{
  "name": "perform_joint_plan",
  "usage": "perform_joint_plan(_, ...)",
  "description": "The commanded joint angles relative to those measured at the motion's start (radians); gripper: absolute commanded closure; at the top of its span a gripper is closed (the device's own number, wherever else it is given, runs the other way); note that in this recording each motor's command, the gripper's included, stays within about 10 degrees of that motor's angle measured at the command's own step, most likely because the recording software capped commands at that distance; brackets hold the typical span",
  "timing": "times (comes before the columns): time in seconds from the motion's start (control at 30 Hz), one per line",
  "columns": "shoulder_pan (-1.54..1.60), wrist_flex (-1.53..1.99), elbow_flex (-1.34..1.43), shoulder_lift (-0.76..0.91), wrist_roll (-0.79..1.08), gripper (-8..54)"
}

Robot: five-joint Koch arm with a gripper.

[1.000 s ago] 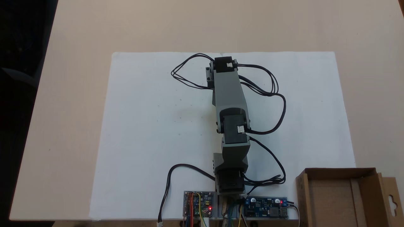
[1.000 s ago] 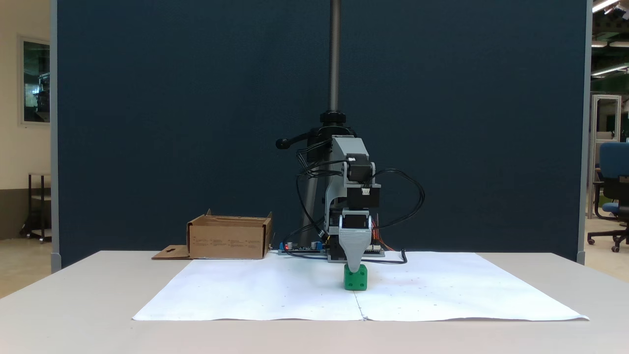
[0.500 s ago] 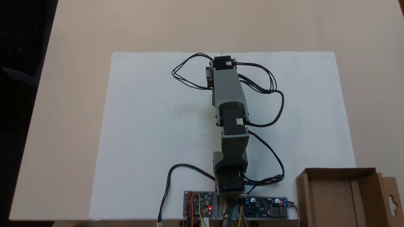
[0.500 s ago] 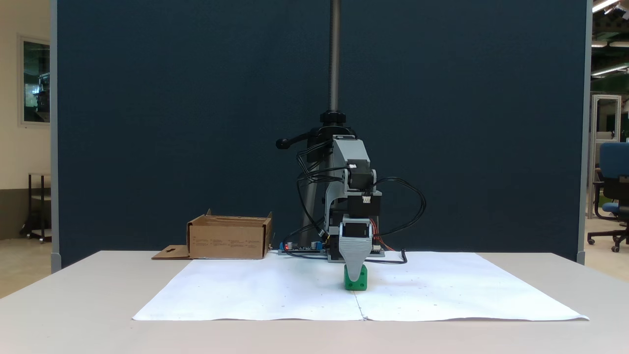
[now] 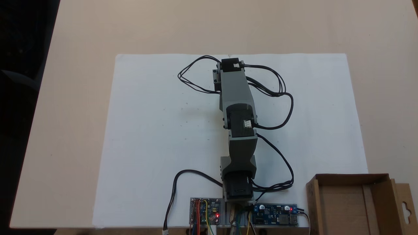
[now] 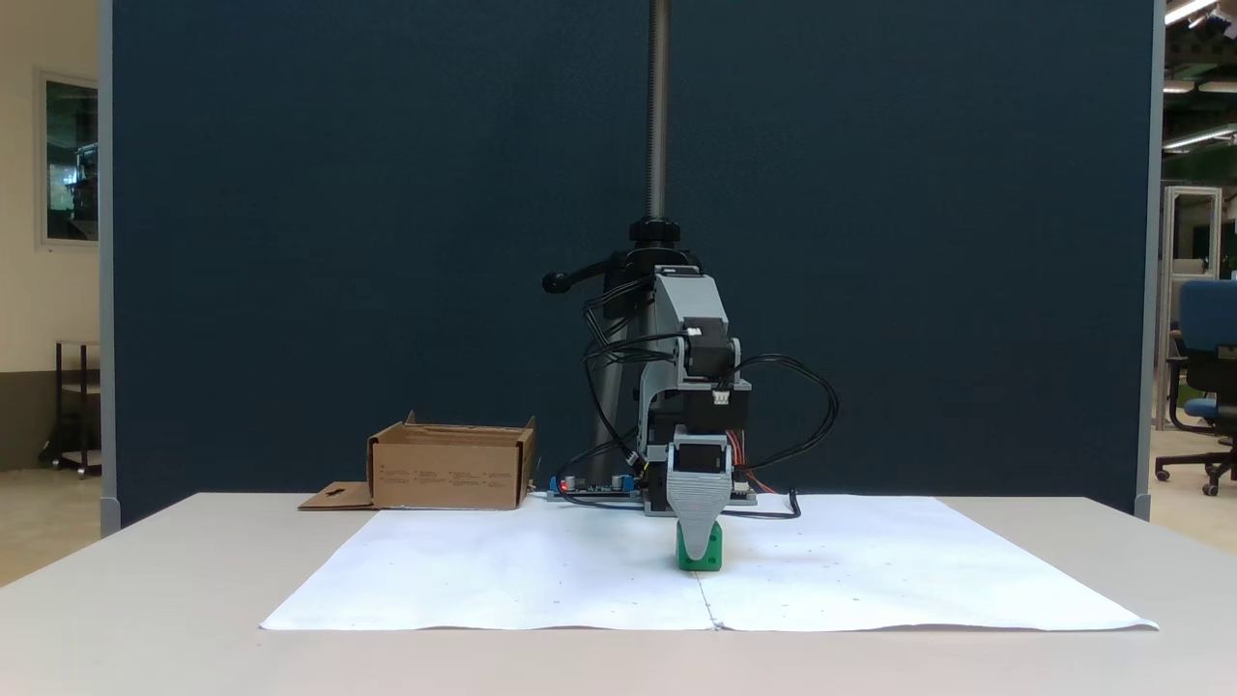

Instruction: Grasp a green dice and put it in the bin.

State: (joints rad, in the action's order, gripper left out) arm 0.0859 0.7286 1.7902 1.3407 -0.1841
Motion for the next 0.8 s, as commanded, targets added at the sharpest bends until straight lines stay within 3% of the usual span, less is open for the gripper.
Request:
perform_joint_plan(0.0,0.009,-0.006,-0.031,0.017,-0.048,5.8)
perform_joint_plan(0.63,-0.015,-0.020,-0.044,-0.026,-0.046,7.5)
perform_joint_plan(0.77,-0.021,-0.020,-0.044,-0.026,-0.046,10.7)
